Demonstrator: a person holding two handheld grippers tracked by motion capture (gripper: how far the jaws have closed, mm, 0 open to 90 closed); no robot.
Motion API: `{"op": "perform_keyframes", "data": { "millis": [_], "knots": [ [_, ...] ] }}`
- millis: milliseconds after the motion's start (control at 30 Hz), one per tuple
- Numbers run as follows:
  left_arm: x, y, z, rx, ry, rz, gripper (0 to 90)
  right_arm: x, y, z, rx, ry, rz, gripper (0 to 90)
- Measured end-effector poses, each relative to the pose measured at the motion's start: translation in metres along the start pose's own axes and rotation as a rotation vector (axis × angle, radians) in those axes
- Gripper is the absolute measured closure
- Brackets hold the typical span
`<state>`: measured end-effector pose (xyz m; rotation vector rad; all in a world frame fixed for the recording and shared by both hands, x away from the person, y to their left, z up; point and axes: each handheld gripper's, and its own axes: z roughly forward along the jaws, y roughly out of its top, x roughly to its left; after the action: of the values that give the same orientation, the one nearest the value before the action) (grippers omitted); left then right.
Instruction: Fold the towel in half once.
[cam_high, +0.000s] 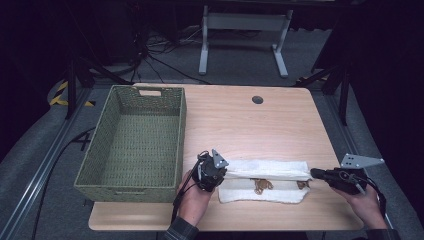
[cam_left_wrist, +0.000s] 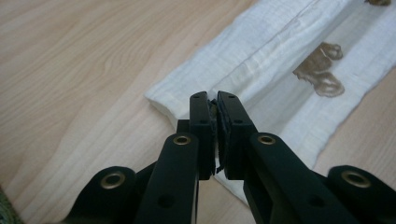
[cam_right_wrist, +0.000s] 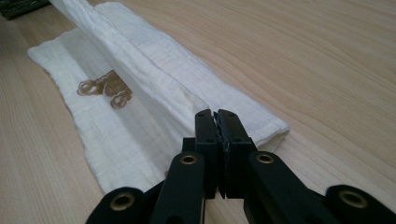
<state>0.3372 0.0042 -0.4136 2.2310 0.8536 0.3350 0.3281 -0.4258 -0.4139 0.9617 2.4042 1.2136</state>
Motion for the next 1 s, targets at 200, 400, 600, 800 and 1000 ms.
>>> {"op": "perform_keyframes", "data": {
  "millis": [200, 400, 600, 800, 1000],
  "knots": [
    [-0.002, -0.009, 0.003, 0.035, -0.037, -0.016, 85.4, 0.006, -0.008, -0.001, 0.012, 0.023, 0.005, 88.0],
    [-0.004, -0.016, 0.004, 0.069, -0.06, -0.003, 85.2, 0.011, -0.016, -0.001, 0.037, 0.046, 0.009, 87.9],
    [-0.004, -0.018, 0.003, 0.071, -0.087, -0.01, 80.0, 0.015, -0.019, 0.001, 0.049, 0.069, 0.003, 84.5],
    [-0.006, -0.014, -0.002, 0.032, -0.087, -0.003, 73.1, 0.014, -0.016, -0.005, 0.006, 0.075, 0.008, 81.2],
    [-0.008, -0.011, 0.005, 0.063, -0.131, 0.027, 76.5, 0.015, -0.013, 0.0, 0.027, 0.085, -0.003, 86.5]
  ]
}}
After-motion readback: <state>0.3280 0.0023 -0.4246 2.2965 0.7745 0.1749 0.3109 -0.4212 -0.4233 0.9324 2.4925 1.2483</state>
